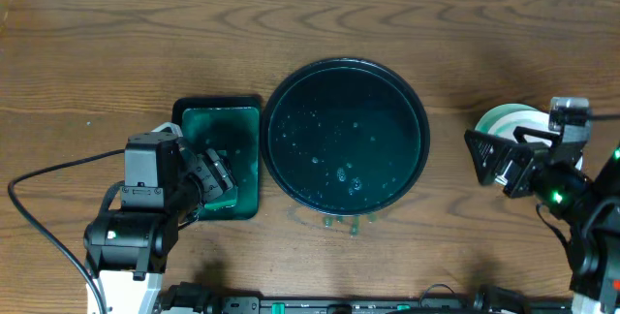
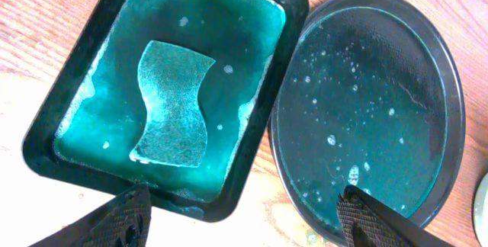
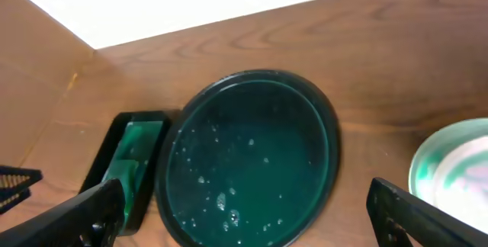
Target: Clean dirty plates on tray and stack at the side
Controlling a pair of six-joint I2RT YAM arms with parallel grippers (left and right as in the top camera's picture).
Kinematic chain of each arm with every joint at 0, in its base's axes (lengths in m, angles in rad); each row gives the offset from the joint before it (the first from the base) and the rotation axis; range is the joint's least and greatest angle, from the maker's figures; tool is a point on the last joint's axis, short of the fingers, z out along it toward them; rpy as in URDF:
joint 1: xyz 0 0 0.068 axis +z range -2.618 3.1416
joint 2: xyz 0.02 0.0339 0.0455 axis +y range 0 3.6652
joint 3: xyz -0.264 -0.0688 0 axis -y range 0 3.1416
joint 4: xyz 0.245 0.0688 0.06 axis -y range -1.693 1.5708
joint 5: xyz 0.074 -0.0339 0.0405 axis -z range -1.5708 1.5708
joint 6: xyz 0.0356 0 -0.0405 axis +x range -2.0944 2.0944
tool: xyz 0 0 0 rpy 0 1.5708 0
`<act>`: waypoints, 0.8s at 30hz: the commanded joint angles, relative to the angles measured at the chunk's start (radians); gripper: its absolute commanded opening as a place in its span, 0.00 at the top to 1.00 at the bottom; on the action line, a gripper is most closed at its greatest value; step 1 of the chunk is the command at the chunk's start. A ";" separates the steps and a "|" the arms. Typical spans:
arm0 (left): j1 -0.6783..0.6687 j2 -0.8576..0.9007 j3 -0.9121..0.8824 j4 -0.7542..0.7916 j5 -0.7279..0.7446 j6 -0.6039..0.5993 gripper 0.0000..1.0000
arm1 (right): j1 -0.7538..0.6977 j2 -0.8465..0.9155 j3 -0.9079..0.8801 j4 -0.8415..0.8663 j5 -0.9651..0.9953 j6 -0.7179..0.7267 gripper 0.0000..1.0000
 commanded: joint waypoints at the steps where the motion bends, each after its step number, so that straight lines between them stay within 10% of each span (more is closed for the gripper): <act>1: 0.005 0.000 0.028 0.000 -0.002 0.003 0.21 | 0.010 -0.026 0.010 -0.009 -0.013 -0.006 0.01; 11: 0.005 0.000 0.028 0.000 -0.002 0.003 0.21 | 0.175 -0.103 -0.063 0.071 0.085 -0.362 0.01; 24: 0.005 0.000 0.028 0.000 -0.002 0.003 0.21 | 0.309 -0.678 -0.737 0.431 0.336 -0.380 0.01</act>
